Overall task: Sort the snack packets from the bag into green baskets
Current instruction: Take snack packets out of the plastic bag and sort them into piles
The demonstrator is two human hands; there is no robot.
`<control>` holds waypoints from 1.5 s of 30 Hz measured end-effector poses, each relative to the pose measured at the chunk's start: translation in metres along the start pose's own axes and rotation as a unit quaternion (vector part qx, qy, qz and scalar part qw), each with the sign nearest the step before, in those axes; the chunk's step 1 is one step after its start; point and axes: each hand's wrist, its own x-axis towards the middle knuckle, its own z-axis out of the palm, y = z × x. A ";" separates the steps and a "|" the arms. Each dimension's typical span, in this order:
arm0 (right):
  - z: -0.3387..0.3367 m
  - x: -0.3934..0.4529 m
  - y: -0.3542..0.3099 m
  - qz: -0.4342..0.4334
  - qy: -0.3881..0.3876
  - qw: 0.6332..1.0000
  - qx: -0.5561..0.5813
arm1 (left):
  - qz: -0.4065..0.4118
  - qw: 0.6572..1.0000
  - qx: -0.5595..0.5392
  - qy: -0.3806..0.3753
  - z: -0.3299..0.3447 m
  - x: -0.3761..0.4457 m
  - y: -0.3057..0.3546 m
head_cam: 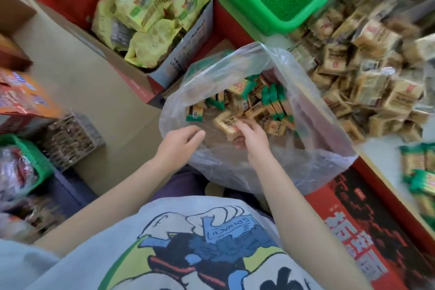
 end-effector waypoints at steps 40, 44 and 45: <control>-0.215 -0.059 -0.079 -0.257 0.175 0.946 -0.096 | 0.222 0.973 0.063 0.021 0.118 0.062 0.211; -0.155 -0.029 -0.017 -0.105 0.022 0.979 -0.174 | 0.044 0.987 0.153 -0.037 0.103 0.049 0.113; -0.144 -0.018 -0.004 -0.076 0.017 0.980 -0.186 | 0.002 0.981 0.183 -0.066 0.102 0.049 0.090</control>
